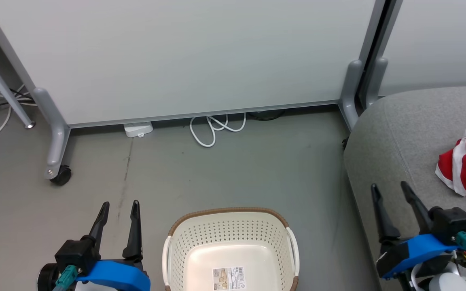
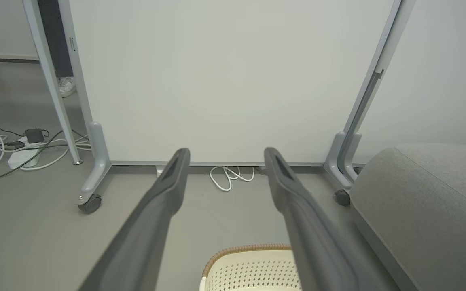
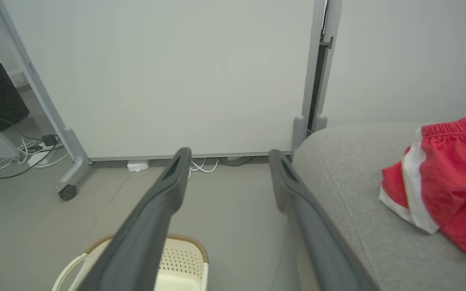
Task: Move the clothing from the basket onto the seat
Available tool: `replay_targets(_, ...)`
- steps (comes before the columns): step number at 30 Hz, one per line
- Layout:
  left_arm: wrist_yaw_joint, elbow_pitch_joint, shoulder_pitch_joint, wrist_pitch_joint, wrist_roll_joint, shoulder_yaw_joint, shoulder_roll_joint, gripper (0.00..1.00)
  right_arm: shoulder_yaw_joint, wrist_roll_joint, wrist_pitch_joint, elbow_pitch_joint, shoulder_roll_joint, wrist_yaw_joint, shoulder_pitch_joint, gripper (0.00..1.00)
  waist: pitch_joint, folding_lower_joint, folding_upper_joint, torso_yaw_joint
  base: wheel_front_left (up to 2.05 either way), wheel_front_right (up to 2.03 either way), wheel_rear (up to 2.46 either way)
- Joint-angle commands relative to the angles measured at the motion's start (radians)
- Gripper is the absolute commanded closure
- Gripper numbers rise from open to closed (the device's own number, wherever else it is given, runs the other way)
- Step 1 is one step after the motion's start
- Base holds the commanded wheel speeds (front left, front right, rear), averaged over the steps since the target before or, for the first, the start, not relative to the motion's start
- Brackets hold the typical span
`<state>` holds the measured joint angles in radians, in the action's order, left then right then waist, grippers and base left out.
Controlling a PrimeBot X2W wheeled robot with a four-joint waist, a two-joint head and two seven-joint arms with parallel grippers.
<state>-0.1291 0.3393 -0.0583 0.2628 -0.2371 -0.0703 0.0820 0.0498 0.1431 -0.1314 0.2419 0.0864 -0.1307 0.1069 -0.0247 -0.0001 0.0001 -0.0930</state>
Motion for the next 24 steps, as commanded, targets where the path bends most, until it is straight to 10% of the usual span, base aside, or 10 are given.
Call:
replay_targets(1,-0.002,0.003,-0.002,0.003,-0.003,0.007,-0.002,0.0,-0.005,0.003,0.003,-0.007,-0.004,0.0,-0.019,0.0,0.003,0.0001,-0.0001,-0.006,0.0,0.0,0.0)
replay_targets(24,-0.002,0.028,0.019,0.003,-0.008,0.017,-0.001,0.0,-0.006,0.018,0.009,-0.016,-0.031,0.0,-0.054,0.0,0.025,0.0001,-0.0001,-0.017,0.0,0.0,0.0)
